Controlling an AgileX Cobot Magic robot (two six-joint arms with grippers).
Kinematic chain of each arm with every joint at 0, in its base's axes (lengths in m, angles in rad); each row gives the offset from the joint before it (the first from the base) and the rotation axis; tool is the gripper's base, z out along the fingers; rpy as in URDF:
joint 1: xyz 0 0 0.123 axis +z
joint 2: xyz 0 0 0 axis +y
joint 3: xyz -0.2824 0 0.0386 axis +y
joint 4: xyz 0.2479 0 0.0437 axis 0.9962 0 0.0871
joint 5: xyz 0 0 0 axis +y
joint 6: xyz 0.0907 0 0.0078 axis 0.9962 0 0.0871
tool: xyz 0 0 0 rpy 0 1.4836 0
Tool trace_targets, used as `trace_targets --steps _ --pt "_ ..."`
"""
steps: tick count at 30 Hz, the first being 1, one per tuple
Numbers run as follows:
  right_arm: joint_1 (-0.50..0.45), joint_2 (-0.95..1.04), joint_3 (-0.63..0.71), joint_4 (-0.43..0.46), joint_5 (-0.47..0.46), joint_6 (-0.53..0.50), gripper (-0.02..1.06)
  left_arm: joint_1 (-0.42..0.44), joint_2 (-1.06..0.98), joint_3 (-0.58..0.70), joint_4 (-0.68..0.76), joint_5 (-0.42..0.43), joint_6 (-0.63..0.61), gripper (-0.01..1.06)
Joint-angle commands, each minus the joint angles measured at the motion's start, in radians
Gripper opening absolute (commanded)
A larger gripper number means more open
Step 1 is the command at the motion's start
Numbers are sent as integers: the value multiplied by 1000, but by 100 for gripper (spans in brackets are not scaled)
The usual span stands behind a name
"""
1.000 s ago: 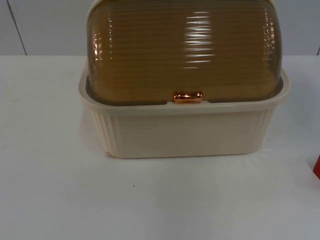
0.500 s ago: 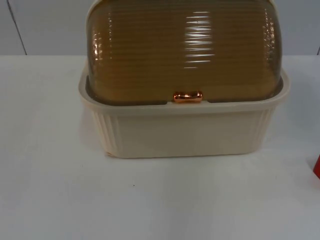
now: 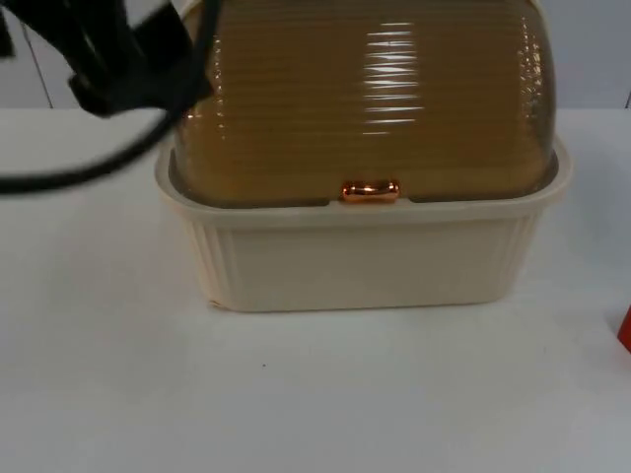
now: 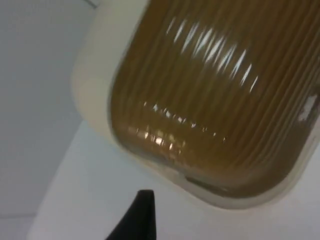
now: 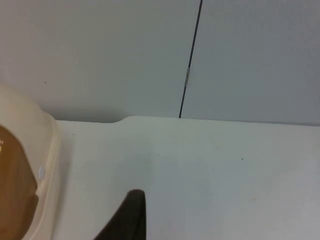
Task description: Open the box lid with the left hand, place the block into the box with the right hand, then close the box lid with the left hand.
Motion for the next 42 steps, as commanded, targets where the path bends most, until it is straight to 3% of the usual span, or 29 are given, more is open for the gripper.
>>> trace_targets --steps 1,8,15,19,20,25,27,31,32,34,42 --pt "3 0 -4 -6 -4 -11 105 -45 34 -4 99 -44 4 104" --pt "3 0 -4 -6 -4 -15 105 -155 135 -4 290 -192 -40 104" --pt "3 0 -4 -6 -4 -19 105 -198 247 -4 545 -191 -265 104" --pt "3 0 -4 -6 -2 -41 105 -248 321 -4 794 -186 -539 104" --pt "3 0 -4 -6 -2 -41 105 -248 321 -4 794 -186 -539 104" --pt "3 0 -4 -10 4 -42 105 -300 379 -4 1047 -108 -864 104" --pt "3 0 -4 -10 4 -42 105 -312 390 -2 1082 -90 -921 104" --pt "3 0 -4 -16 11 -45 105 -351 398 68 1341 -53 -1187 104" --pt "3 0 -4 -16 11 -45 105 -351 398 68 1341 -53 -1187 104" --pt "3 0 -4 -32 11 -45 105 -367 398 125 1428 -28 -1328 104" --pt "3 0 -4 -32 3 -45 105 -367 411 141 1428 -46 -1335 104"
